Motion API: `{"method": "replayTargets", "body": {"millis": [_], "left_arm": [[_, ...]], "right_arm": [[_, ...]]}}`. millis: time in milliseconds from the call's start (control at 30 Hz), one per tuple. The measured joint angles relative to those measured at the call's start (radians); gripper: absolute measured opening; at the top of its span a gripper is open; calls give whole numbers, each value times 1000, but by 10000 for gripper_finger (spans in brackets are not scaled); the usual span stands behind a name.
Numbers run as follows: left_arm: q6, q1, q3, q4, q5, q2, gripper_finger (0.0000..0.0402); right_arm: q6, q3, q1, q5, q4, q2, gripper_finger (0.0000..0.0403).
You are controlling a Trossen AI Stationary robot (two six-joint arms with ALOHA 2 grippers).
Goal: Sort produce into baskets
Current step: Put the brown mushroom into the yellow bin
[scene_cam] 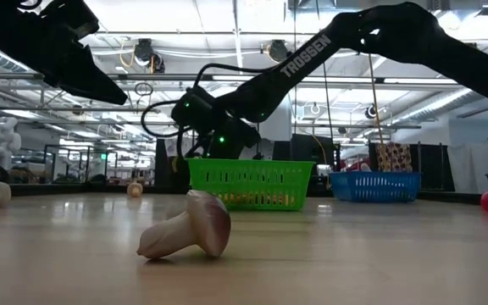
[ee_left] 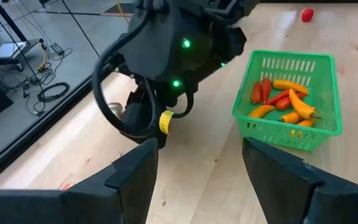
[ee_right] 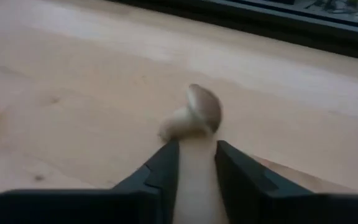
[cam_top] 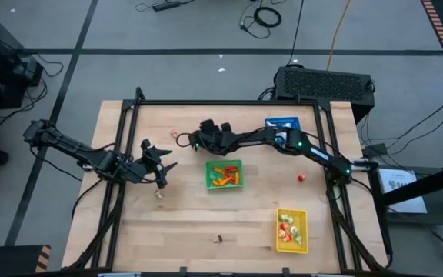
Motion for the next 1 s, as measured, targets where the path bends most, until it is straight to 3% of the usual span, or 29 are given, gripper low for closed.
{"method": "replayTargets", "body": {"millis": [200, 267, 333, 533, 700, 1000], "left_arm": [[0, 0, 0, -2, 0, 0, 242], [0, 0, 0, -1, 0, 0, 242], [0, 0, 0, -2, 0, 0, 242], [-5, 0, 0, -1, 4, 0, 242], [-6, 0, 0, -1, 26, 0, 242], [-2, 0, 0, -1, 25, 0, 242]], "right_arm": [[-117, 160, 19, -152, -165, 8, 15], [-160, 238, 17, -231, -243, 8, 5], [-198, 300, -1, -298, -286, 5, 11], [-283, 413, -39, -346, -391, 4, 34], [-267, 417, -104, -452, -511, 6, 59], [-291, 417, -146, -485, -469, 8, 142]]}}
